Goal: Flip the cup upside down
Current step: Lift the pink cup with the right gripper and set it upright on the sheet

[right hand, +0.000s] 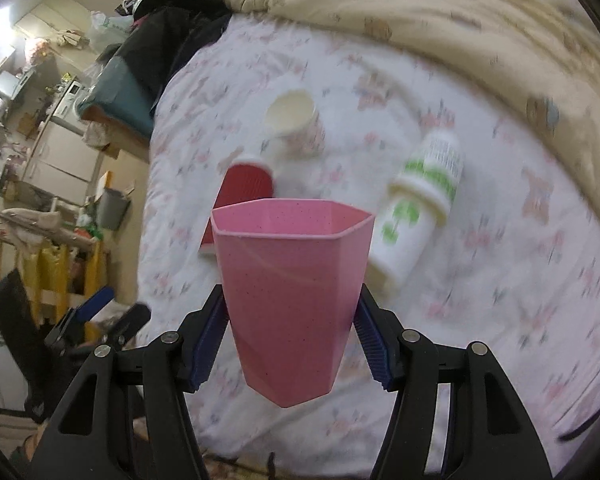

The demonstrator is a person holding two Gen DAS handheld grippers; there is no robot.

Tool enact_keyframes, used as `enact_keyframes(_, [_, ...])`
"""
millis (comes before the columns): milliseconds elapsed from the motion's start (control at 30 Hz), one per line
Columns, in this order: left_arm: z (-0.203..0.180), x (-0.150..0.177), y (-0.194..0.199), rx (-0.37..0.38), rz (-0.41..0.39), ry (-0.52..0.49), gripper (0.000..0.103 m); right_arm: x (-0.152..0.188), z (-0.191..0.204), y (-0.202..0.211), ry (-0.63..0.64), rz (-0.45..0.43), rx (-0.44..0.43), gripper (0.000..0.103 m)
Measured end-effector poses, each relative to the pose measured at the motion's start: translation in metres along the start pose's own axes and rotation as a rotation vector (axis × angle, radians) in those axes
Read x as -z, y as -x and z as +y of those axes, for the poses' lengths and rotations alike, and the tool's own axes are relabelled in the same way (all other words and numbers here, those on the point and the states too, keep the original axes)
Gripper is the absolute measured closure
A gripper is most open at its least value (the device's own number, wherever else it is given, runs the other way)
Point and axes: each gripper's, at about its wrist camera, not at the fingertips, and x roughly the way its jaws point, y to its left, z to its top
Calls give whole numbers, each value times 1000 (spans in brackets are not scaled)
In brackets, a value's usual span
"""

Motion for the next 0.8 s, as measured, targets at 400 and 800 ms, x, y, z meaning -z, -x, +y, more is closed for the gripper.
enact_keyframes(400, [13, 48, 9, -33, 43, 29, 0, 77, 3, -22, -27, 39, -91, 39])
enact_keyframes(800, [18, 55, -3, -61, 78, 52, 0, 103, 5, -99, -12, 219, -62, 39])
